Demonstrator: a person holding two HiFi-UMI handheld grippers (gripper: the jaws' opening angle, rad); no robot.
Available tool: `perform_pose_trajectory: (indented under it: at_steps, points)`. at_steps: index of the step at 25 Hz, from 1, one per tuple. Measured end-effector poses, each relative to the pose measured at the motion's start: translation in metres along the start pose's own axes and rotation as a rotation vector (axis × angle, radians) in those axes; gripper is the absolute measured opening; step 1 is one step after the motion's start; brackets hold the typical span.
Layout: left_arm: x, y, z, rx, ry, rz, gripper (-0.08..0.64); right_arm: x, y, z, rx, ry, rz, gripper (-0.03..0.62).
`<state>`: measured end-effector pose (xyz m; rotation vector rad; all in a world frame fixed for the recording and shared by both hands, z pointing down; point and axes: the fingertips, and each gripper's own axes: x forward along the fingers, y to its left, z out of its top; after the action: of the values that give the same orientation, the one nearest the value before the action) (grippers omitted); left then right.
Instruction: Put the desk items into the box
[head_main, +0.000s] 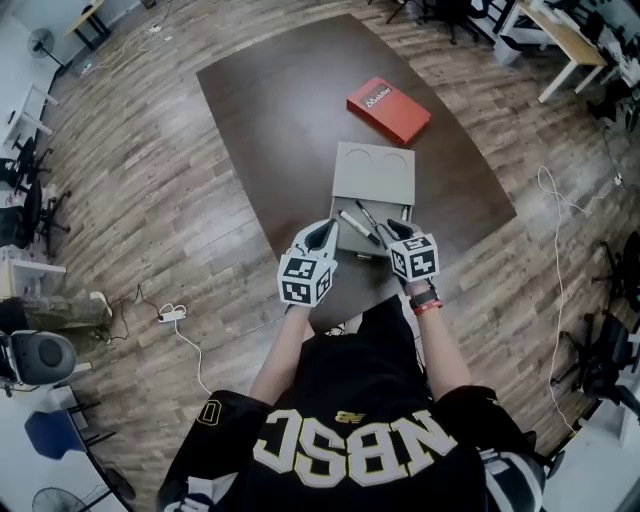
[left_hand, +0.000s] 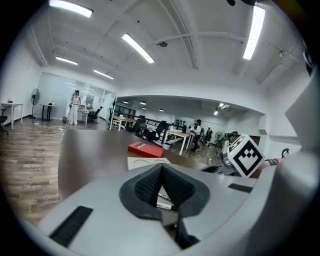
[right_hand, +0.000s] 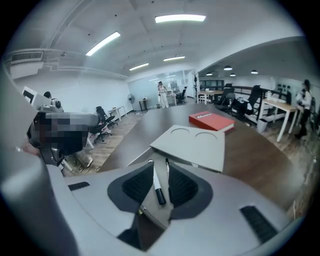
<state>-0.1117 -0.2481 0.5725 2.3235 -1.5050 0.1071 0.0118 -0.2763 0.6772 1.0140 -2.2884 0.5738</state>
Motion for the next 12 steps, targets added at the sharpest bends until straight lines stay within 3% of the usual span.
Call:
perform_pose_trajectory:
  at_steps: [5,12]
  points:
    - [0.006,-0.009,0.028,0.042,-0.035,-0.056,0.009,-0.049,-0.018,0.031,0.099,-0.134,-0.102,0.087]
    - [0.001,-0.036,0.068,0.1,-0.107,-0.111,0.009,-0.127,-0.018,0.072,0.141,-0.325,-0.223,0.084]
